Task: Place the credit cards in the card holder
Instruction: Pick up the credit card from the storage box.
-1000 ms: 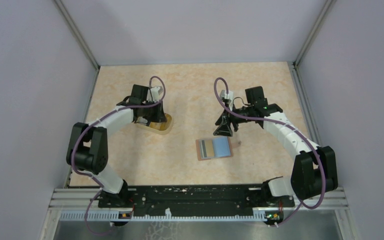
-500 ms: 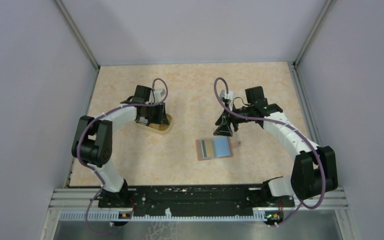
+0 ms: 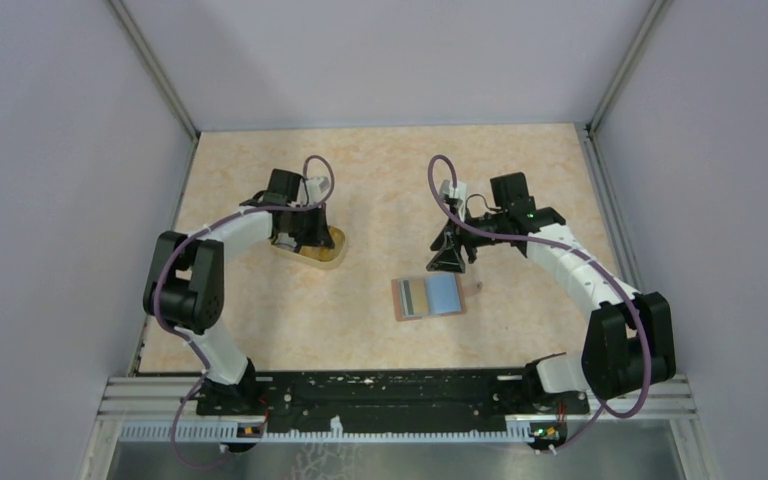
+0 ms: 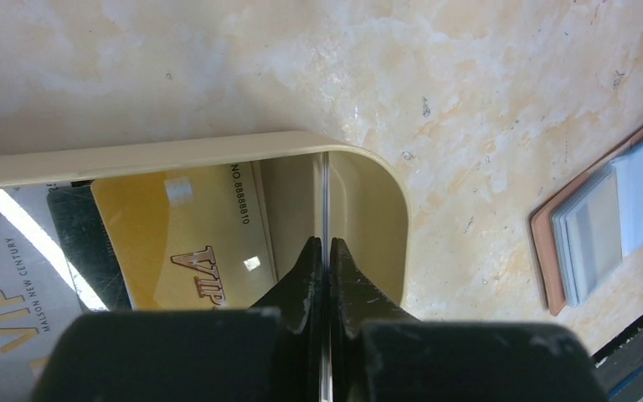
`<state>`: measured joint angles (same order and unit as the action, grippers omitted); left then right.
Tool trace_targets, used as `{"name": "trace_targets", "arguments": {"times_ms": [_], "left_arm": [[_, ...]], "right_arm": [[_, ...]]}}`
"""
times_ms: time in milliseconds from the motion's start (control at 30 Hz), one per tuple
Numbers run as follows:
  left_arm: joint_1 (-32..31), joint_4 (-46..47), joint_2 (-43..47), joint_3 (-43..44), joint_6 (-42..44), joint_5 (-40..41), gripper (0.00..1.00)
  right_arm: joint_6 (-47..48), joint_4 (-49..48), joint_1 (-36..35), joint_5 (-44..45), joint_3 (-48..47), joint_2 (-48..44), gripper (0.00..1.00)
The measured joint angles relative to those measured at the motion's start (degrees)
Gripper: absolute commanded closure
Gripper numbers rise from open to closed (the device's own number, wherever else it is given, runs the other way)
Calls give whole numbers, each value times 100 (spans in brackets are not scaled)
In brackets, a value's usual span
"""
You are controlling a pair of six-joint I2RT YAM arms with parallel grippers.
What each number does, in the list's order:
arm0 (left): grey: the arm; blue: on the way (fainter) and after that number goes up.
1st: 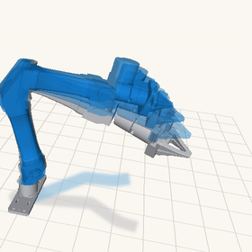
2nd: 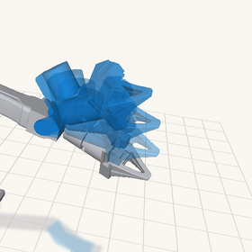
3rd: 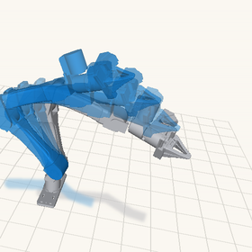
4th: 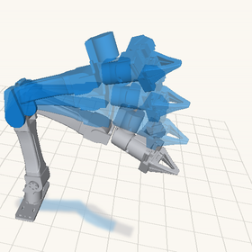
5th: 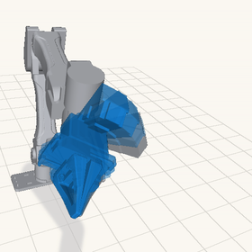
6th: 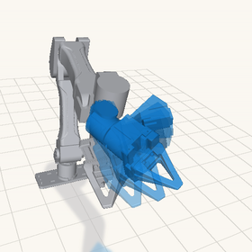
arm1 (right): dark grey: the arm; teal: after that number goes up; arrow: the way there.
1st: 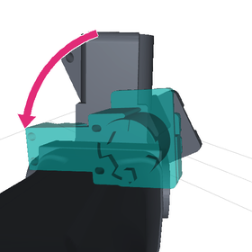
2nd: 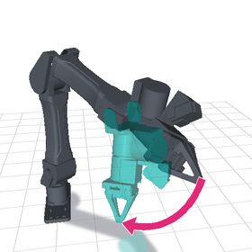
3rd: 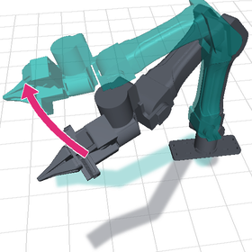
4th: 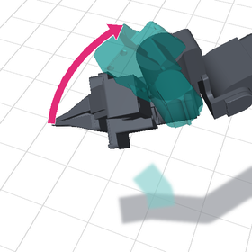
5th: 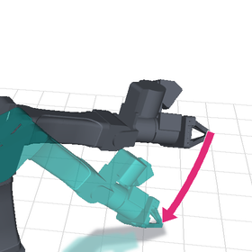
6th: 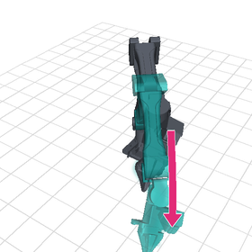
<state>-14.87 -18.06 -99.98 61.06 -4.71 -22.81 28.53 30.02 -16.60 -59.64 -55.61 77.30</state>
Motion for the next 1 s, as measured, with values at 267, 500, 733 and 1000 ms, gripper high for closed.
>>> {"name": "trace_targets", "arguments": {"times_ms": [267,500,733,1000], "left_arm": [[149,4,2,-2,-26,-153,88],[153,4,2,-2,-37,-240,83],[153,4,2,-4,-42,-282,83],[153,4,24,-26,-44,-341,78]], "right_arm": [[2,0,2,0,0,0,40],[0,0,2,-2,0,0,40],[0,0,28,-2,0,0,40],[0,0,28,-4,0,0,40]]}}
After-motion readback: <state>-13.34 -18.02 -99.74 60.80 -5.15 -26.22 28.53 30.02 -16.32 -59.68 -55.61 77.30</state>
